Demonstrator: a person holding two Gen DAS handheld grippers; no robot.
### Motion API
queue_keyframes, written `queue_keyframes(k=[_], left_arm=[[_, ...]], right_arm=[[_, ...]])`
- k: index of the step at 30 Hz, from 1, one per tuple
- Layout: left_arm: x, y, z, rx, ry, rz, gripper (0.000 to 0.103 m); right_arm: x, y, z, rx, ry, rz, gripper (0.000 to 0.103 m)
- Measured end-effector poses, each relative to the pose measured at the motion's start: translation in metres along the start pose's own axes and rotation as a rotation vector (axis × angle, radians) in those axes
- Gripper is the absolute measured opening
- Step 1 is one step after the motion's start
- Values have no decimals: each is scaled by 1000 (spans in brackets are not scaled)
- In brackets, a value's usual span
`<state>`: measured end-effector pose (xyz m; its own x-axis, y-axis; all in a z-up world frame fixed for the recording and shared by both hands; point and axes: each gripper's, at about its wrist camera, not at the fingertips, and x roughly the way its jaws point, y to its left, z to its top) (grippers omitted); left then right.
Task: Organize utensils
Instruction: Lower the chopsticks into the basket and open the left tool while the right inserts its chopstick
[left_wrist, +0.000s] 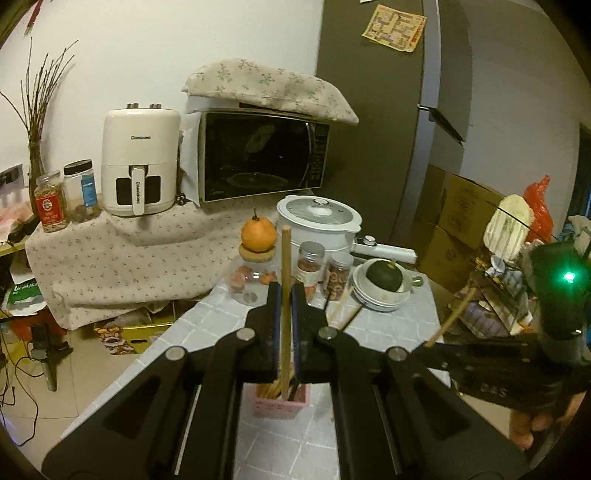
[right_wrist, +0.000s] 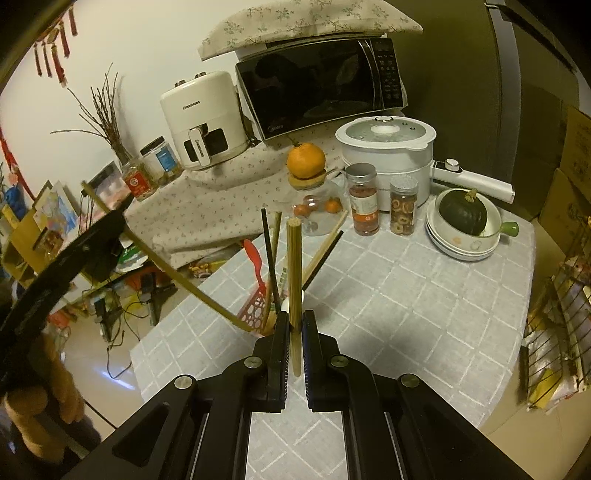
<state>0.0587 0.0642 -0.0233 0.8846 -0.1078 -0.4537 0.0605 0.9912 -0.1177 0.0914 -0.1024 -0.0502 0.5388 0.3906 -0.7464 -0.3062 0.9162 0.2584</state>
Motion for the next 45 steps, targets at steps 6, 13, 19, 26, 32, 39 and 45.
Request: queue_keyframes(k=[6,13,19,26,32,39,45], left_arm=[[25,4,-1,-3,31,22,6],[59,7,-10,-19,162,47,6],[73,17,-14,-103,218,24,11],[61,23,-13,-134,197,15,38],[47,32,-20,-133,207,62,71],[42,49,-39,-126,293,122,82],[43,62,-47,-187,344,121,82]], right_arm=[[4,9,5,-21,-10,-1,7],[10,13,10,-18,-16,9,7],[10,14,16,-11,-41,20,7],[14,21,23,-17,-60,33,7],[24,31,34,-43,-90,29,7],[55,40,33,-91,-44,-15,7],[74,47,30,-107,4,-26,7]])
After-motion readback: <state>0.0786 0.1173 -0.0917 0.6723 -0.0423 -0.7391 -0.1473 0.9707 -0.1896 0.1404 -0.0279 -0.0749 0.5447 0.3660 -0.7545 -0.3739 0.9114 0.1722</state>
